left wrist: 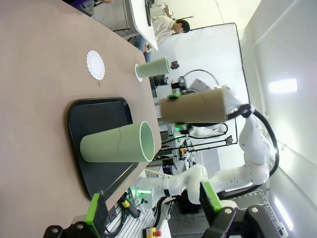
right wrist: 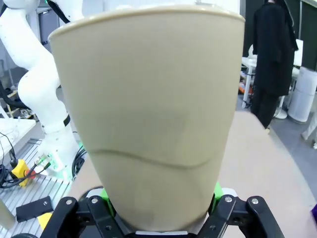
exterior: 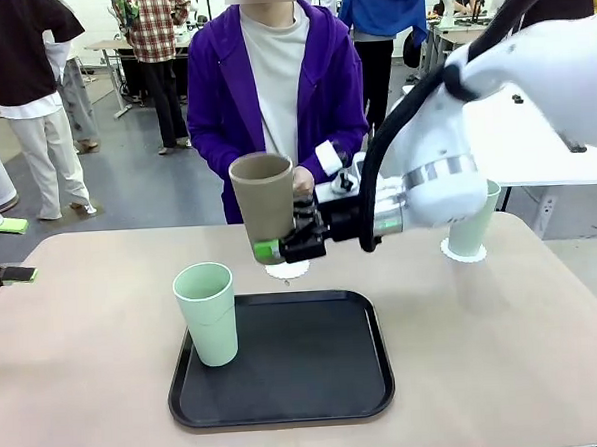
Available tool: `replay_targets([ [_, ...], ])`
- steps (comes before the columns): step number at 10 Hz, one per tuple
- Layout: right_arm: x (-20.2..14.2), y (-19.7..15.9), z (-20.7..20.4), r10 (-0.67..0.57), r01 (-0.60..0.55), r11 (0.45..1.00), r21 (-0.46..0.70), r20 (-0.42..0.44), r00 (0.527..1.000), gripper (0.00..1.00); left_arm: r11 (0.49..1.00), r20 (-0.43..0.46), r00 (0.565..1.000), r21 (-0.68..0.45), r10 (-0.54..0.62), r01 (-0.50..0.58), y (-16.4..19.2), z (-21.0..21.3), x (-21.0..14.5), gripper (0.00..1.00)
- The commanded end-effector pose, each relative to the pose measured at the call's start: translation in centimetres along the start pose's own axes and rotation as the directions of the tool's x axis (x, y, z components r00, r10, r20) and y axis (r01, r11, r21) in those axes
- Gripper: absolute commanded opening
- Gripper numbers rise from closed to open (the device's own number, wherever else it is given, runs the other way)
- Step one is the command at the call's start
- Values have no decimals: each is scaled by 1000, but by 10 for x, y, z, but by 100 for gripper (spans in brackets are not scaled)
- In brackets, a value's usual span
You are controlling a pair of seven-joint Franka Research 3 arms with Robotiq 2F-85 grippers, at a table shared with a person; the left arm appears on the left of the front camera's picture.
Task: Place coasters on the table and set cups on them.
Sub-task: Take one Reusable plastic cup from the Flat Tray and place it on a coaster set by the human.
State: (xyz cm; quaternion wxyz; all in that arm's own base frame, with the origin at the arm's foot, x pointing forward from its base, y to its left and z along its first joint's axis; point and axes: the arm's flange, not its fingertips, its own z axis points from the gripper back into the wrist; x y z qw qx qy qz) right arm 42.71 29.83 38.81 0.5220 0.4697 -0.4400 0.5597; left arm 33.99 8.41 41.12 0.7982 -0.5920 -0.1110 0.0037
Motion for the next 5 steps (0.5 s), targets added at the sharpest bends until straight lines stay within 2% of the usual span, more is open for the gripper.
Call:
replay_targets([
  [1,16,11,-6,-17,16,999,-44,-29,999,0,1000,7,1000,-10,-13,13,0,1,-1,100],
  [3,17,19,-7,-40,39,999,-20,-44,998,0,1000,7,1000,-10,-13,13,0,1,-1,100],
  [4,32,12,-3,12,-12,1000,-21,-20,1000,0,1000,7,1000,-10,-13,13,0,1,-1,100],
  [5,32,12,-3,12,-12,1000,-21,-20,1000,0,1000,7,1000,-10,-13,13,0,1,-1,100],
])
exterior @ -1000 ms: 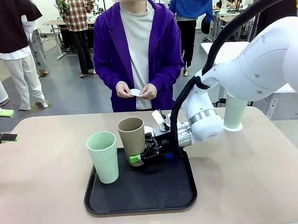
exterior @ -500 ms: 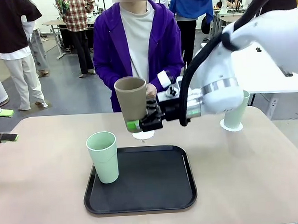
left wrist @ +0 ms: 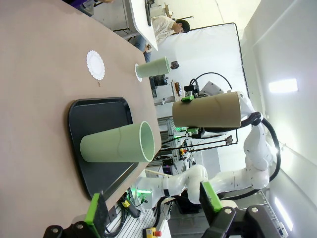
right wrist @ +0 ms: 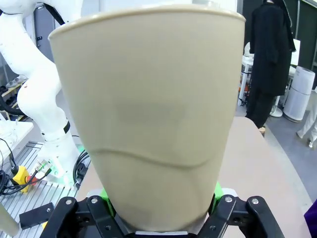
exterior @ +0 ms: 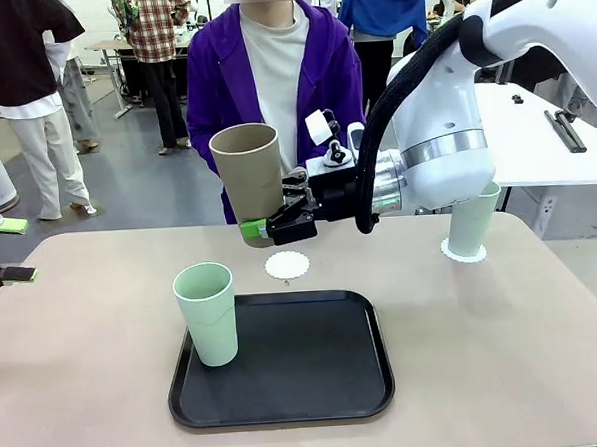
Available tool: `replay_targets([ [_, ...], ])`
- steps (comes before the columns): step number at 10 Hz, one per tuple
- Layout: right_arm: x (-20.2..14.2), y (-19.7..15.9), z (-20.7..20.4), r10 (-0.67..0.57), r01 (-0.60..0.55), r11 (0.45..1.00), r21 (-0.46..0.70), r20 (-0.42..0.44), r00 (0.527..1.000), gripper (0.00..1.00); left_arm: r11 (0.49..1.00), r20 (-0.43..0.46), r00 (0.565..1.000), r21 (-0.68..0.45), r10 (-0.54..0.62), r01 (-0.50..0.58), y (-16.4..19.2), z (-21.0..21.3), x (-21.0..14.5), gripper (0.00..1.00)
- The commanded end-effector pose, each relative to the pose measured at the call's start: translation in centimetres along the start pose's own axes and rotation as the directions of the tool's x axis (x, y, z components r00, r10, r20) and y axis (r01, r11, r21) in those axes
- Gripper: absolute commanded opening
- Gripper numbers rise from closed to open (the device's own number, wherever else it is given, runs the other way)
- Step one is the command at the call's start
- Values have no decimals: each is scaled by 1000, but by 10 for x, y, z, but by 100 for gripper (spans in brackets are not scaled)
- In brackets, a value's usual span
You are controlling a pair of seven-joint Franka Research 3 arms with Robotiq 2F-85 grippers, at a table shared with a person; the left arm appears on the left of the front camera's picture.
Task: Place coasters on the table and set cups on them.
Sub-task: Take one Reusable plastic cup from the Flat Tray and place it on a coaster set by the human.
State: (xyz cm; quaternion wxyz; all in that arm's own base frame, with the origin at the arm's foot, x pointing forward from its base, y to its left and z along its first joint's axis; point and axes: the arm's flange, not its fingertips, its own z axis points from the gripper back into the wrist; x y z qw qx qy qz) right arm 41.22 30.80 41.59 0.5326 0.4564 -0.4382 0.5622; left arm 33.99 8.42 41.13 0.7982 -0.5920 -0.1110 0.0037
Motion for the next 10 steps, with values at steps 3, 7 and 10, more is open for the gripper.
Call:
replay_targets([
  [3,0,-2,2,1,-1,1000,-4,1,1000,78,1000,7,1000,-10,-13,13,0,1,-1,100],
  [7,-36,-104,23,-56,55,997,47,18,998,78,1000,7,1000,-10,-13,13,0,1,-1,100],
  [10,-70,-163,22,-119,114,991,67,71,990,78,1000,7,1000,-10,-13,13,0,1,-1,100],
])
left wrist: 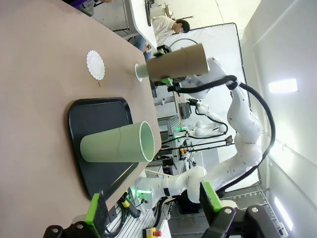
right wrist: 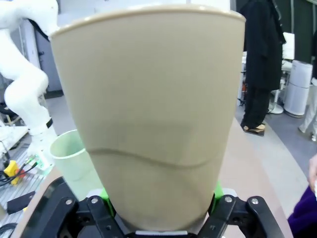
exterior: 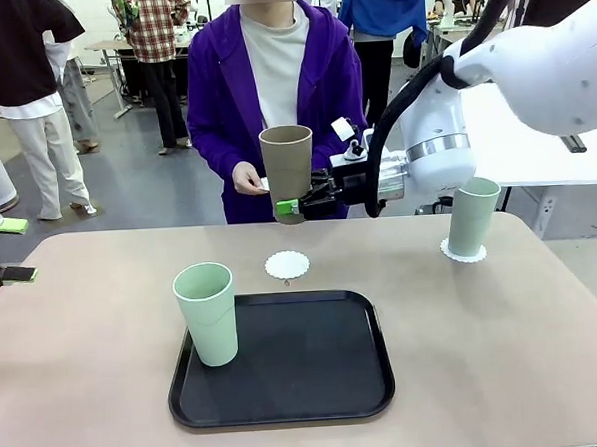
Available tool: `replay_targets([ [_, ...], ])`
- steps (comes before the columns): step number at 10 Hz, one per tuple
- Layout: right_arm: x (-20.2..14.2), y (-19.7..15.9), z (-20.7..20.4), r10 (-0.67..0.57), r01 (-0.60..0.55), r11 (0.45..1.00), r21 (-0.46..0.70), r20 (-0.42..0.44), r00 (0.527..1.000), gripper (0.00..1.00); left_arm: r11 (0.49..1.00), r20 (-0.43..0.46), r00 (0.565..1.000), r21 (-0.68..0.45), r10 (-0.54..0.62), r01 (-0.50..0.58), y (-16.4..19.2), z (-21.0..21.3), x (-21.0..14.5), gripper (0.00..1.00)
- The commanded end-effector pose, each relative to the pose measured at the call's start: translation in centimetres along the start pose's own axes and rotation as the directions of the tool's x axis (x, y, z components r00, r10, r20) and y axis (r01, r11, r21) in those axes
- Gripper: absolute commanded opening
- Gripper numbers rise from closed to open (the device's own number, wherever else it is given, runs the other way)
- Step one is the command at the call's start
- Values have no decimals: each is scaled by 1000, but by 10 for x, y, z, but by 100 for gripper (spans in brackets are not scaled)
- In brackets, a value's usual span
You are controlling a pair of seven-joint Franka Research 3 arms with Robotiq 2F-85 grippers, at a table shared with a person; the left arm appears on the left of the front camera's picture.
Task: Place coasters on the table and set cups on them.
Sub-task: Take one Reusable plastic cup from the Flat Tray and place it on a coaster set by the human.
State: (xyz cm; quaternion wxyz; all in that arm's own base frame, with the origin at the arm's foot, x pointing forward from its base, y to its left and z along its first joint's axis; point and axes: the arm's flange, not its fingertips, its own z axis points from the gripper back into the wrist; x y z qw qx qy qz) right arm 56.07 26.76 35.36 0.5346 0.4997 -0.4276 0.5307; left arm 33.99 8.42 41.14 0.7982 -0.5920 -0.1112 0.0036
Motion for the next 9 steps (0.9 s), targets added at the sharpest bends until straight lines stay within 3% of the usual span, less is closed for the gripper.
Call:
replay_targets([
  [1,-7,-32,-14,-51,50,998,40,20,999,78,1000,7,1000,-10,-13,13,0,1,-1,100],
  [5,-26,-54,-21,-68,66,997,49,33,997,78,1000,7,1000,-10,-13,13,0,1,-1,100],
  [8,-29,-56,-21,-63,63,998,-7,44,997,78,1000,7,1000,-10,-13,13,0,1,-1,100],
  [9,-33,-47,-19,-48,46,999,26,42,998,78,1000,7,1000,-10,-13,13,0,1,-1,100],
])
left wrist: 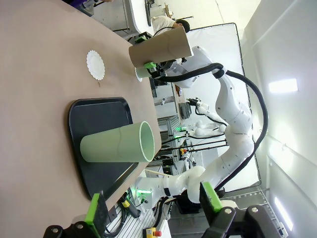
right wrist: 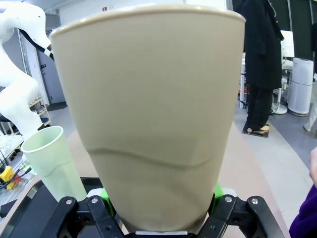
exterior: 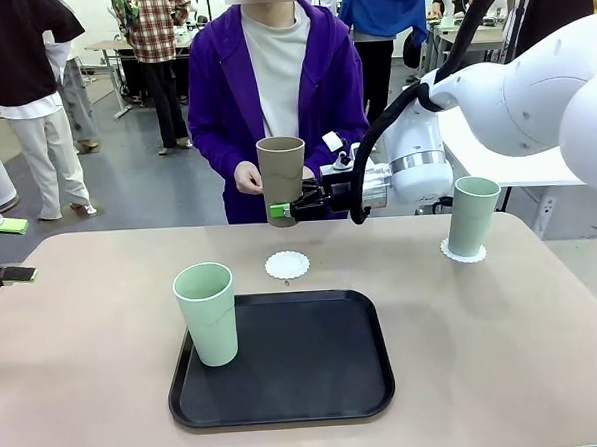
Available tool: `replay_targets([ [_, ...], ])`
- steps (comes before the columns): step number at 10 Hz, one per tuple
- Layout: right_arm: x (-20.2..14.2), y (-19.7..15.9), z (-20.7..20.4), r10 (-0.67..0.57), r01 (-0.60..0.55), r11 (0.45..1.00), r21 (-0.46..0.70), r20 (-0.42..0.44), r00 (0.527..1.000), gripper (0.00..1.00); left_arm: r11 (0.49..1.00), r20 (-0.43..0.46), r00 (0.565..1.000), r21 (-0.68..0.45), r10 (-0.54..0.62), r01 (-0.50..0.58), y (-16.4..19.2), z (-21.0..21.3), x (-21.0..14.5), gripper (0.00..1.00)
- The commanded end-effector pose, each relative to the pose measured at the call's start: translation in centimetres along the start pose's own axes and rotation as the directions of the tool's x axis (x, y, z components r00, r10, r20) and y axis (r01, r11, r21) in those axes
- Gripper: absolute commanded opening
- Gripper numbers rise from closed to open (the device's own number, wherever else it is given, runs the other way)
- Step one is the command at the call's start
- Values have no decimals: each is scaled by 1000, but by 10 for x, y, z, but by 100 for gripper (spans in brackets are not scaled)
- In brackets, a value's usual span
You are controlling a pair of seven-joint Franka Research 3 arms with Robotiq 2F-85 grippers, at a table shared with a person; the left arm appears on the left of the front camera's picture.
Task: Place coasters on the table and set cups on them.
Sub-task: Take one Reusable plastic cup from the Flat Tray and place it on a coaster set by the human.
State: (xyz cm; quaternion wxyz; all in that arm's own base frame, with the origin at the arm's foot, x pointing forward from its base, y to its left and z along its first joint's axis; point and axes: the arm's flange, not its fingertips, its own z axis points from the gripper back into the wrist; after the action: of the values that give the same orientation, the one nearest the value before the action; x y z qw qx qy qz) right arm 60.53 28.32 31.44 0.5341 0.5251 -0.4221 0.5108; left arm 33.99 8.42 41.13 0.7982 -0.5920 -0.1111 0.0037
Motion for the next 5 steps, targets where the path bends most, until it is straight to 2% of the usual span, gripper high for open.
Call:
replay_targets([
  [1,0,1,-2,1,-1,1000,8,1,1000,78,1000,7,1000,-10,-13,13,0,1,-1,100],
  [4,0,0,0,0,0,1000,2,1,1000,78,1000,7,1000,-10,-13,13,0,1,-1,100],
  [5,-9,-5,-2,-16,17,999,32,-31,999,78,1000,7,1000,-10,-13,13,0,1,-1,100],
])
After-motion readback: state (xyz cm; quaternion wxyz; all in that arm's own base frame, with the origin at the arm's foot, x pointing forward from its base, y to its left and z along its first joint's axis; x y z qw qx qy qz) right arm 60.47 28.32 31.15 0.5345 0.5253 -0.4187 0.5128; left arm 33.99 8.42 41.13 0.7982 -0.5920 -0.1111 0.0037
